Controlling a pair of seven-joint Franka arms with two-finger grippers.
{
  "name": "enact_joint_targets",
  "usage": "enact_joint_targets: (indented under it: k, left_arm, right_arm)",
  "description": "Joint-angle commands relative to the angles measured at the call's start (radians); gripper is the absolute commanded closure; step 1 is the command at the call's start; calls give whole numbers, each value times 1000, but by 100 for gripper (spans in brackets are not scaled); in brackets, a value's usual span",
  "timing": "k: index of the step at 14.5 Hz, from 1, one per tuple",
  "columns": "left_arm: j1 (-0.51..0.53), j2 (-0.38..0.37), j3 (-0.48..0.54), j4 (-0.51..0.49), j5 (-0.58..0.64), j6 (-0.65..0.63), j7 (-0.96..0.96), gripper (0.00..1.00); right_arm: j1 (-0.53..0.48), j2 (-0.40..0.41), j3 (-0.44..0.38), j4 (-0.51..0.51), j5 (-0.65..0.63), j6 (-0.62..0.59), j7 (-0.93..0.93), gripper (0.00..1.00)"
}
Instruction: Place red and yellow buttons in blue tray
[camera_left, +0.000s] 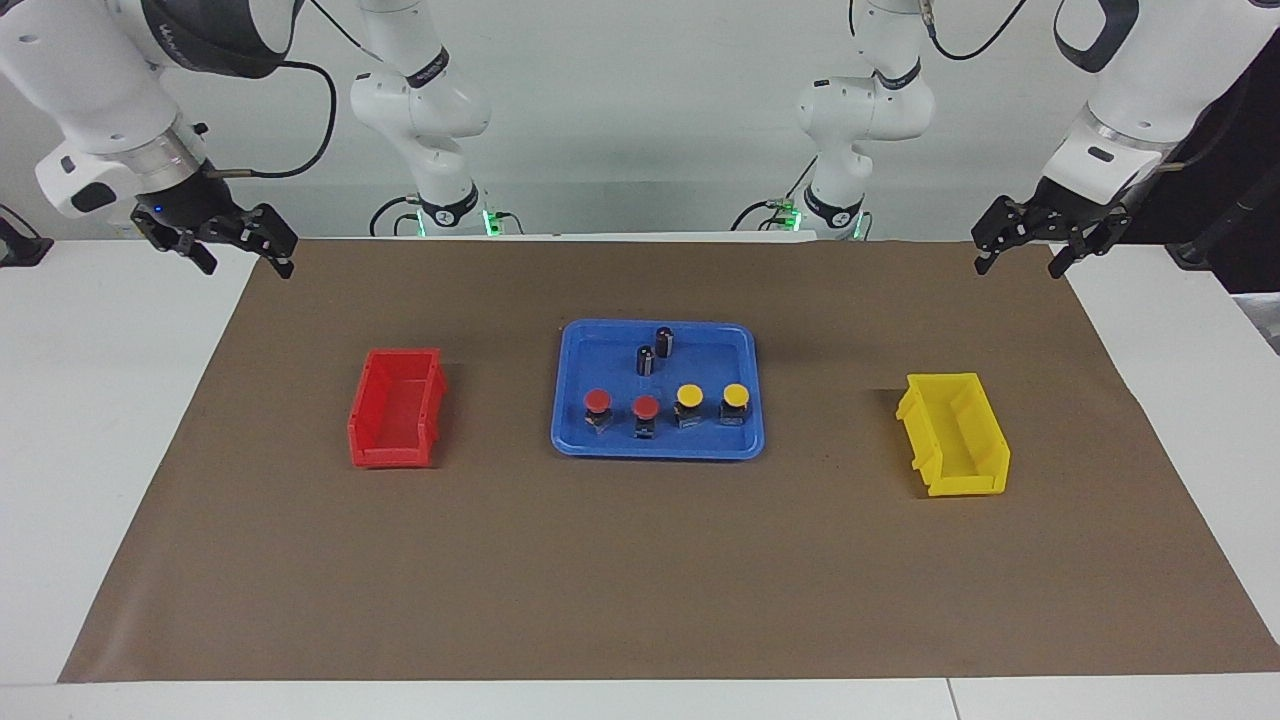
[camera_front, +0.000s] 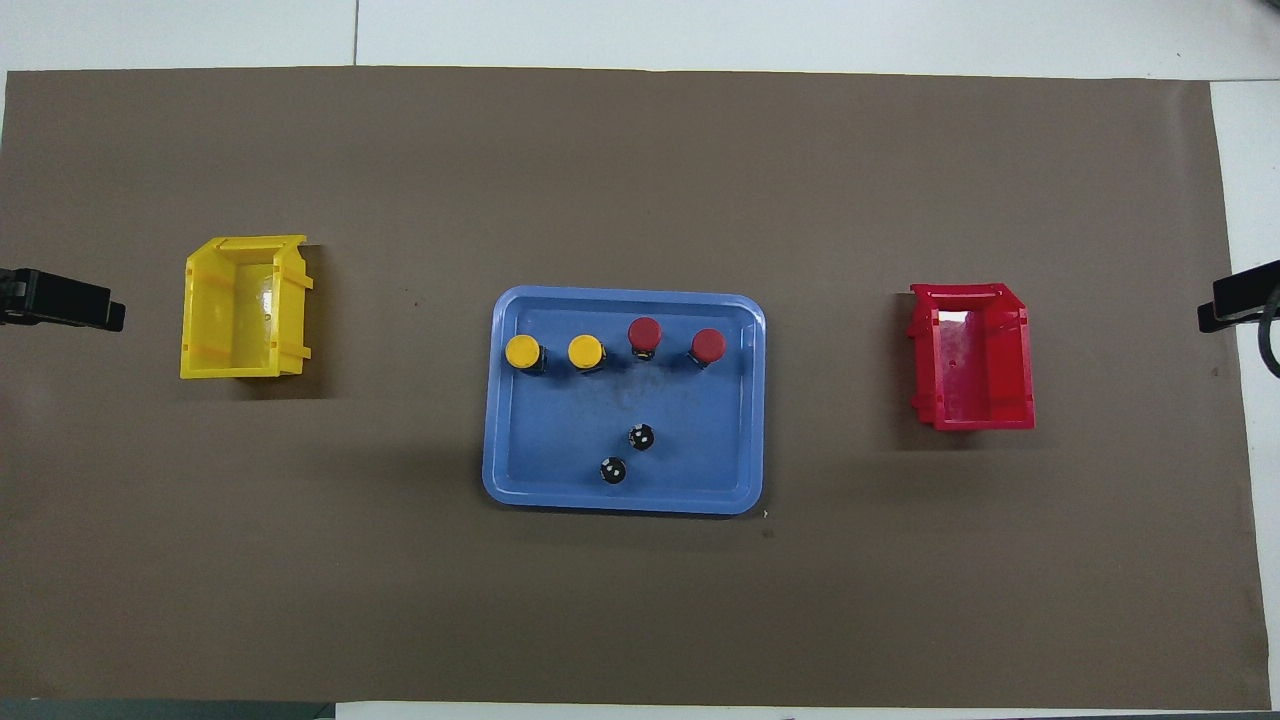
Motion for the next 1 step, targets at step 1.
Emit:
enact_joint_targets:
  k: [1]
  left_arm:
    - [2,20,-10,20,25,1,13,0]
  right_arm:
    - [0,-9,4,-9,-13,14,-15,0]
